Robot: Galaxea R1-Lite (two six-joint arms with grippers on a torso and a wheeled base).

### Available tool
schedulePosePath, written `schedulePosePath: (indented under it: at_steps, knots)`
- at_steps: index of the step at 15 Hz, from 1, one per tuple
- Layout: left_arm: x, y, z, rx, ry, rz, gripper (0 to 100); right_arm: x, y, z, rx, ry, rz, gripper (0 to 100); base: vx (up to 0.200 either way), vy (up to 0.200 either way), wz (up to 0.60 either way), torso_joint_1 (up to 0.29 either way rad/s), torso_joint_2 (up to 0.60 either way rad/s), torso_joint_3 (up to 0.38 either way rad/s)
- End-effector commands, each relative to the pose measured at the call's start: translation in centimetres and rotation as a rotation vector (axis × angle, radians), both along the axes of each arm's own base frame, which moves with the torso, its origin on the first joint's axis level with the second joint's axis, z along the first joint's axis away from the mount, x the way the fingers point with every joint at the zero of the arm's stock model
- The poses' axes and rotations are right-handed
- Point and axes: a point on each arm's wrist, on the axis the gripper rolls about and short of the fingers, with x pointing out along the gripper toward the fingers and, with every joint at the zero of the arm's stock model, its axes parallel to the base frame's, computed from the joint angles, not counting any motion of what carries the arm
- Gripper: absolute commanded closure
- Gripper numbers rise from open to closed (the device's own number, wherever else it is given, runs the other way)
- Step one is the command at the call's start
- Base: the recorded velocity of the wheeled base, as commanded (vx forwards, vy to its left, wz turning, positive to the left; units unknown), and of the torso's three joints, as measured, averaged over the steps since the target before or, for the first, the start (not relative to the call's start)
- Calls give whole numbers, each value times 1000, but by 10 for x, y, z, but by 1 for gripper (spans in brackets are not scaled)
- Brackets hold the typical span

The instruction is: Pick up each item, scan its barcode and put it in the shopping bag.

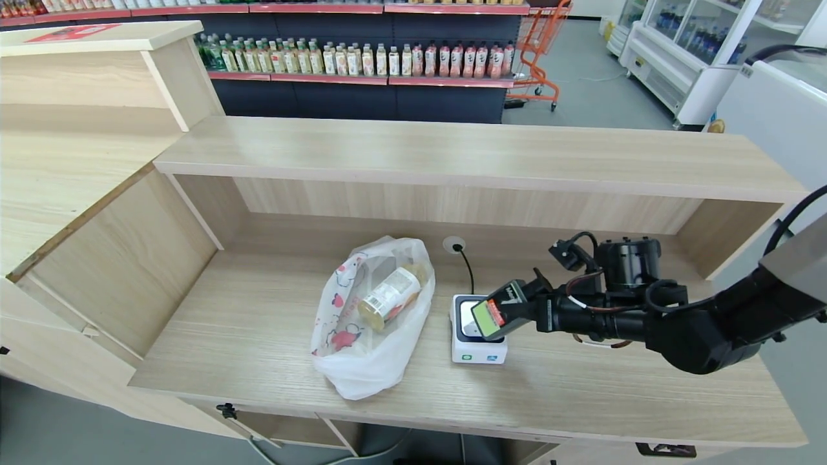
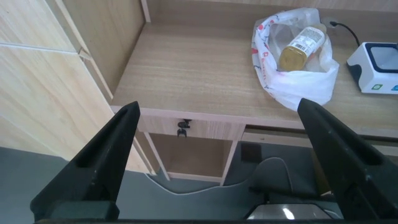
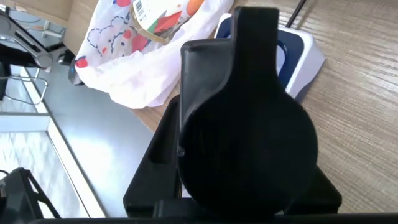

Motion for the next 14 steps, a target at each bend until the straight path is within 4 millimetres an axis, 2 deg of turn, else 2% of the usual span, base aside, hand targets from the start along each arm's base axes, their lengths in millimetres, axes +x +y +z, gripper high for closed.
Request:
schedulePosePath:
  at_steps: [1, 14]
  knots:
    - [0, 0, 0, 0, 1, 1, 0, 5, 5, -7, -4, 9, 9, 100, 0, 0, 0, 0, 0, 0]
    - [0, 0, 0, 0, 1, 0, 0, 27, 23, -21, -31, -9, -9, 100, 0, 0, 0, 0, 0, 0]
